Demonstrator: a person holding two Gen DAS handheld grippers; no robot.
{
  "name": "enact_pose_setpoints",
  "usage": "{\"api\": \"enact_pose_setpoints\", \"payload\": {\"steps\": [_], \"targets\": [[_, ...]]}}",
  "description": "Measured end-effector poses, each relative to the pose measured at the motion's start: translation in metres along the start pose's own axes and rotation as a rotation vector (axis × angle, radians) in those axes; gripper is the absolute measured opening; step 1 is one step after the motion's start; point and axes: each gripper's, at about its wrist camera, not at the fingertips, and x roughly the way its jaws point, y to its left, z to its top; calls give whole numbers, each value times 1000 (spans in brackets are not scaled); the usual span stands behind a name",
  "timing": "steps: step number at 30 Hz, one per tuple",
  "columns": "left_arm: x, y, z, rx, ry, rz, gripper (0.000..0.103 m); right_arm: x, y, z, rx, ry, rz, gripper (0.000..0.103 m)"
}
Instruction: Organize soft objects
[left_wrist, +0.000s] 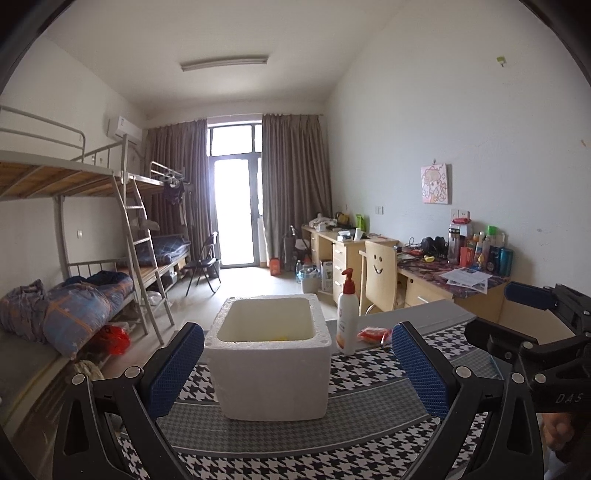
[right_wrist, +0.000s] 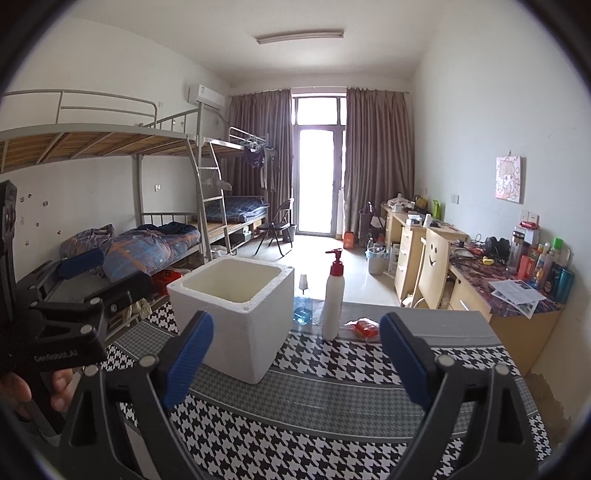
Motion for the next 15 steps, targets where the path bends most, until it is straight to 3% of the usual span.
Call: {"api": "enact_pose_setpoints", "payload": {"steps": [15], "targets": [[-27, 1, -20, -42, -42, 16, 102, -18, 8, -13, -4, -45, 18, 102]]}}
